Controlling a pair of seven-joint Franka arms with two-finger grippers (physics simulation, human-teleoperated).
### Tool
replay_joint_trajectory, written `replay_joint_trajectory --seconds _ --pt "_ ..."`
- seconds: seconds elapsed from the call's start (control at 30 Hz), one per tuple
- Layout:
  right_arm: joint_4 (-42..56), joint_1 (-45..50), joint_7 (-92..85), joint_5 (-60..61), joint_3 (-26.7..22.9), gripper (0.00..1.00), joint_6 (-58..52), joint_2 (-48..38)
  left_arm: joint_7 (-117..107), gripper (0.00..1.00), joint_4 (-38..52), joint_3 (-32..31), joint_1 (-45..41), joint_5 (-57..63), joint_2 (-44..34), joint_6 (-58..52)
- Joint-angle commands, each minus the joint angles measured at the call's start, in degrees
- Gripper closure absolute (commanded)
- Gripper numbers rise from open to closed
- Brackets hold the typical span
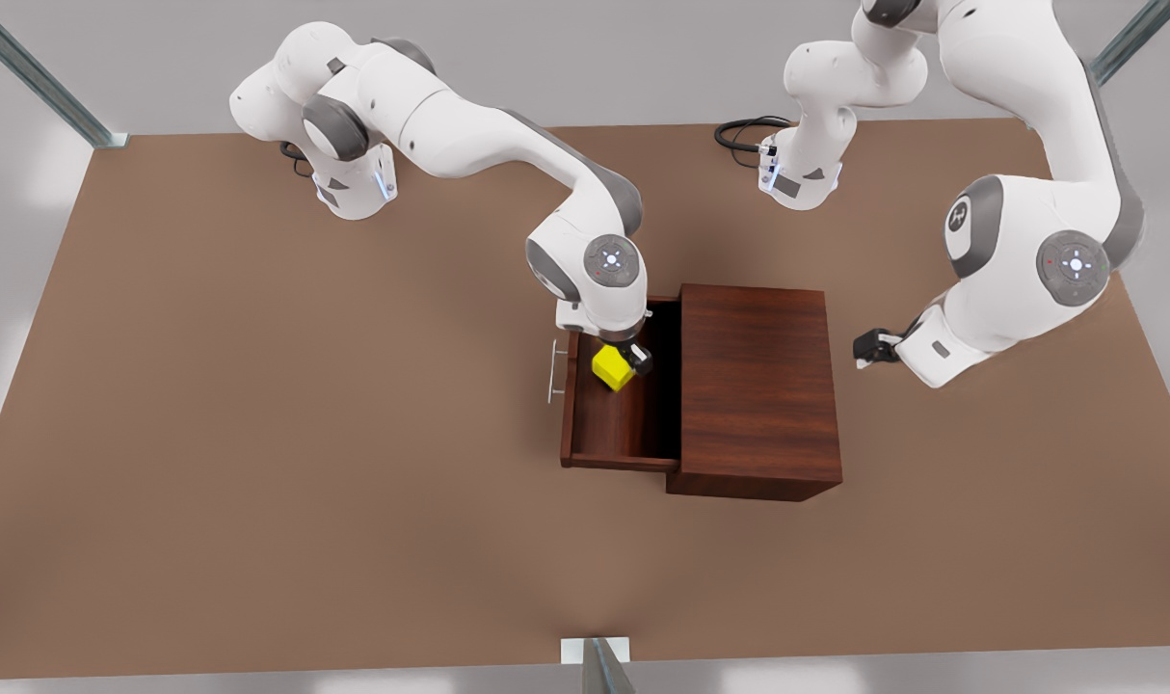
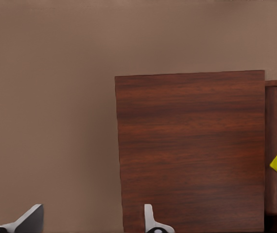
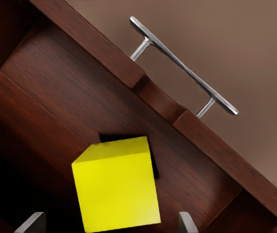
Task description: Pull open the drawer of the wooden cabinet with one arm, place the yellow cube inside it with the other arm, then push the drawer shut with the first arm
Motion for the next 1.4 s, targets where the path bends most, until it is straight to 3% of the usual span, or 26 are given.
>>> replay_joint_trajectory --seconds 0.0,0.07,0.13,0.2,0.27,0.37,0.4,0.43,0.47,0.73,0.93,1.03,1.37 --pt "0.0 0.0 10.6 -0.1 0.0 0.0 -0.1 -0.2 -16.1 0.0 2.9 -0.1 -8.1 2.5 1.0 -0.4" --pt "0.0 -0.7 9.2 -0.1 -1.8 0.0 -1.4 -1.1 -21.3 0.0 7.6 -0.2 -12.7 2.6 2.8 -0.5" --pt "0.0 -9.3 -1.4 -0.1 -1.4 0.0 -9.8 -5.7 -29.8 0.0 13.6 -0.2 -18.8 2.6 6.0 0.1" --pt "-0.3 -23.8 -26.0 0.0 -1.0 0.0 -22.5 -12.7 -39.3 0.0 15.3 -0.1 -25.1 5.6 9.4 1.9" --pt "-1.0 -35.1 -50.0 -0.2 -0.5 0.0 -27.0 -16.3 -40.1 0.0 15.3 -0.2 -25.3 5.6 10.0 2.2" --pt "-13.0 -43.7 -82.8 -4.8 -0.3 0.0 -22.7 -22.2 -56.1 0.0 15.9 -0.1 -32.8 8.7 15.6 10.2" --pt "-25.5 -44.3 -83.2 -5.2 -0.4 0.0 -11.2 -27.6 -64.2 0.0 21.1 0.0 -34.8 9.1 20.5 13.2" --pt "-32.4 -45.5 -91.0 -9.5 -0.5 0.0 -6.3 -31.5 -72.4 0.0 27.3 0.3 -37.5 9.7 26.5 15.8" --pt "-32.6 -47.4 -99.7 -10.5 -0.7 0.0 -6.7 -32.6 -82.9 0.0 27.5 0.2 -39.4 12.6 28.4 20.5" --pt "-34.1 -49.0 -100.1 -9.9 -0.4 0.0 -8.6 -33.7 -87.8 0.0 31.4 2.6 -41.8 16.5 39.4 37.2" --pt "-34.1 -49.0 -100.0 -9.9 -0.3 0.0 -8.7 -33.7 -83.5 0.0 33.5 2.8 -43.1 17.3 42.9 36.6" --pt "-34.1 -49.0 -100.0 -9.9 -0.3 0.0 -8.7 -33.7 -74.9 0.0 33.5 1.5 -43.3 17.2 42.9 28.4" --pt "-32.9 -49.1 -100.1 -9.9 -0.4 0.0 -9.7 -33.3 -68.7 0.0 32.1 1.2 -43.6 17.3 43.4 23.8"
